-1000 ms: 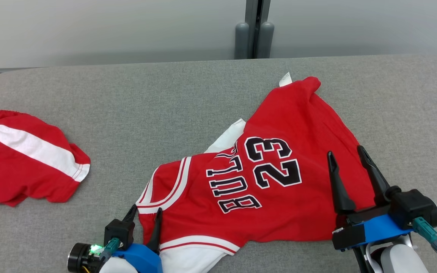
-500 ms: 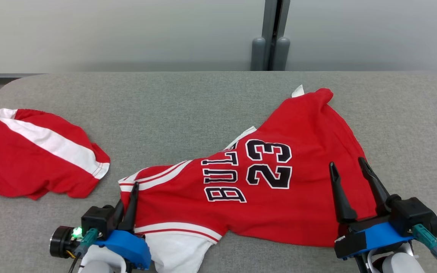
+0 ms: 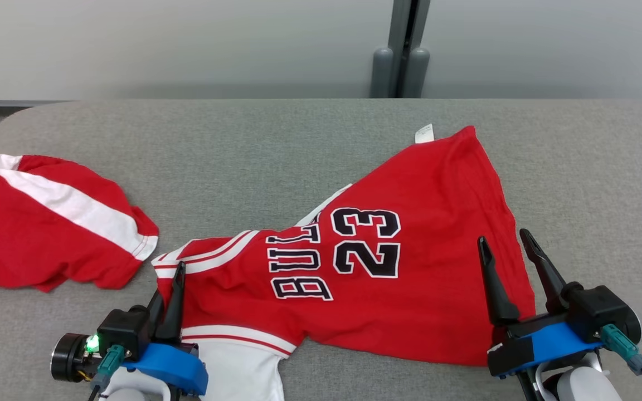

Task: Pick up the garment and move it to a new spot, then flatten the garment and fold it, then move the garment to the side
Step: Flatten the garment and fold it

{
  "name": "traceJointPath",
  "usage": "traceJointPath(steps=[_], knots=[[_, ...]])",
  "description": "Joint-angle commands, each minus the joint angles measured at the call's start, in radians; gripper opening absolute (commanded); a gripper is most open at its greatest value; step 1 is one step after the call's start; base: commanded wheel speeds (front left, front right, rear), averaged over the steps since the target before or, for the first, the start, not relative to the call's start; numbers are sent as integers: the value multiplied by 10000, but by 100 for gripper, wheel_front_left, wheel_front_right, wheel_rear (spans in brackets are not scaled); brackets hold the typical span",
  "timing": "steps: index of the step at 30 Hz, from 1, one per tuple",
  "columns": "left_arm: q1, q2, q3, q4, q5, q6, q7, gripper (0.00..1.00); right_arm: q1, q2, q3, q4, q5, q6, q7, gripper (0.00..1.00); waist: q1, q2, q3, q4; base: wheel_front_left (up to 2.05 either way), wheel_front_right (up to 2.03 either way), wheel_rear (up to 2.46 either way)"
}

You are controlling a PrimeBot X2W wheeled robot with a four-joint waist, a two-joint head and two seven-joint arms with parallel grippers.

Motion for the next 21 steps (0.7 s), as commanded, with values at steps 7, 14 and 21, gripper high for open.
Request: traceJointPath(steps=[7,14,21], knots=[[-923,181,-72,108,19,-51,9,0,-352,-14,-142,-44,-83,1,-36,100,0,0,491,-746,0,0,0],[-2069,372,-204,954,13,-160,4,0,-621,-14,-273,-96,-97,1,-36,100,0,0,1008,-1312,0,0,0],[-2563,304,-211,2013,-105,-207,-29,53,-662,-14,-356,-21,-76,1,-36,100,0,0,963,-1388,0,0,0]])
